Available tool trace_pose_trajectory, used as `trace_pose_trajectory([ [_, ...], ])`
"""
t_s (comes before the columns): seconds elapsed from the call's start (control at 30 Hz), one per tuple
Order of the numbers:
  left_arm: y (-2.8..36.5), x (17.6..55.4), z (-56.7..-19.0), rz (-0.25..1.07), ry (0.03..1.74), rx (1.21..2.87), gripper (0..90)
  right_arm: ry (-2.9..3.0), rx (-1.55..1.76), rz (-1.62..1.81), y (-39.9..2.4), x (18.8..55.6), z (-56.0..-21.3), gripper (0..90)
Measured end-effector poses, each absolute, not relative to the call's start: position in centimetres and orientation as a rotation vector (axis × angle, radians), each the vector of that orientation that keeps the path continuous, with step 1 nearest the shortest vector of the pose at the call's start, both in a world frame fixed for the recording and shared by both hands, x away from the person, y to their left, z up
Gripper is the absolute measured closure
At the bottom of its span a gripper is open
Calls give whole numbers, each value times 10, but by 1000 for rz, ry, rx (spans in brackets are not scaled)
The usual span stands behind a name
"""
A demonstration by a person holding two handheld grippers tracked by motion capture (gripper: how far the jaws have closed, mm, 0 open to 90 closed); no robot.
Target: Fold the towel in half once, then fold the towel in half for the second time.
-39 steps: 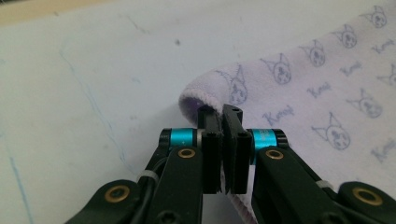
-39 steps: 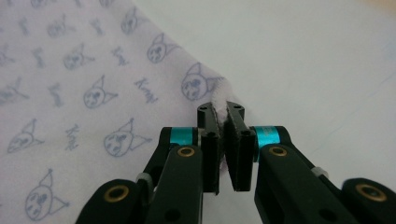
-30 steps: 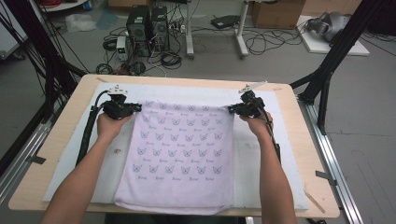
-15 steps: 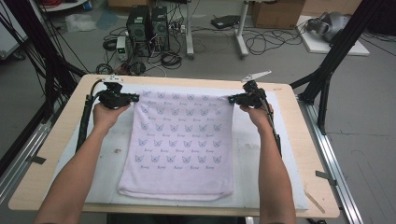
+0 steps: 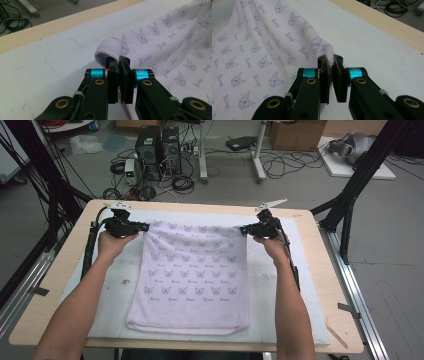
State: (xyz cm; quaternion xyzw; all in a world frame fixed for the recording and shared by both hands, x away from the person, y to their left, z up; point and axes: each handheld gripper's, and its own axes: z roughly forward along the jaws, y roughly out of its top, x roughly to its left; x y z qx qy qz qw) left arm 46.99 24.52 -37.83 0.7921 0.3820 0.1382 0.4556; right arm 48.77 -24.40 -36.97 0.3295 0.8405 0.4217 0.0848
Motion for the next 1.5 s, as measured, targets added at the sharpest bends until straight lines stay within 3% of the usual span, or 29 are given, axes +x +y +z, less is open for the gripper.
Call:
trace_pose_trajectory([
  [0.77, 250, 446, -368, 312, 849, 1946, 857, 2547, 879, 1295, -241, 466, -351, 851],
  [1.5, 263, 371, -372, 294, 704, 1961, 857, 2498, 801, 1496, -267, 393, -358, 851],
])
